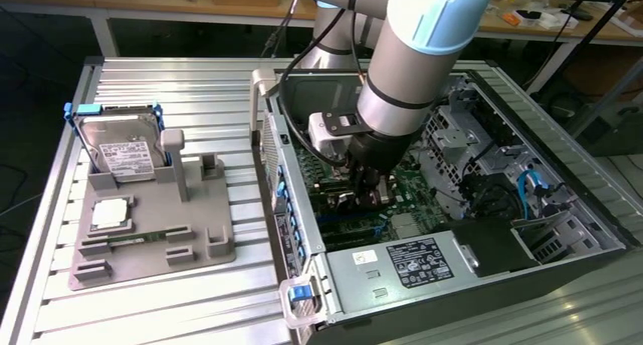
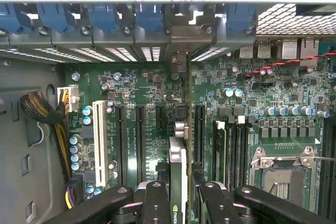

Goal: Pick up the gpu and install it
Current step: 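Insert the gpu into the slot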

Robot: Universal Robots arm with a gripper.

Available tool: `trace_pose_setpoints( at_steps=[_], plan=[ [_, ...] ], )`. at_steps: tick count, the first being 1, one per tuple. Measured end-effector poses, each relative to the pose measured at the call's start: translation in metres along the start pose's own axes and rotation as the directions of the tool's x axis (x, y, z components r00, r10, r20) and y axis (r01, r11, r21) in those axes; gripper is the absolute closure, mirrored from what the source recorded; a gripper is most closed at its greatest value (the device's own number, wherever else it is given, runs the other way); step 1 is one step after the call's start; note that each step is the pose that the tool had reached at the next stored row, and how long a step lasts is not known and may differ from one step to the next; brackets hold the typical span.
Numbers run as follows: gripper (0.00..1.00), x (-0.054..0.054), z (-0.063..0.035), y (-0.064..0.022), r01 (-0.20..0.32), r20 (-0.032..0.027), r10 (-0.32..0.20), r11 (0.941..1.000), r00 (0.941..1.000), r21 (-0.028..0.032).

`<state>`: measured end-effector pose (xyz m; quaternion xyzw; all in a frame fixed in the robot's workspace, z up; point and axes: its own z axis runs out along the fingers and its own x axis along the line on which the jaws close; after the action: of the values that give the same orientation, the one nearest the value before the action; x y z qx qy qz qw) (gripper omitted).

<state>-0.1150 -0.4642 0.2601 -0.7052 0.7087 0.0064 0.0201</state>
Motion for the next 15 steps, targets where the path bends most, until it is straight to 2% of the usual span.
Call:
trace_pose_setpoints(
  at_steps=[8,15],
  plan=[
    [0.73,0.0001,0.002,0.0,0.0,0.0011,0.0,1.0,1.0,0.0001],
    [0.73,0.0003,0.0093,0.0002,0.0,0.0009,0.0,1.0,1.0,0.0005]
  ],
)
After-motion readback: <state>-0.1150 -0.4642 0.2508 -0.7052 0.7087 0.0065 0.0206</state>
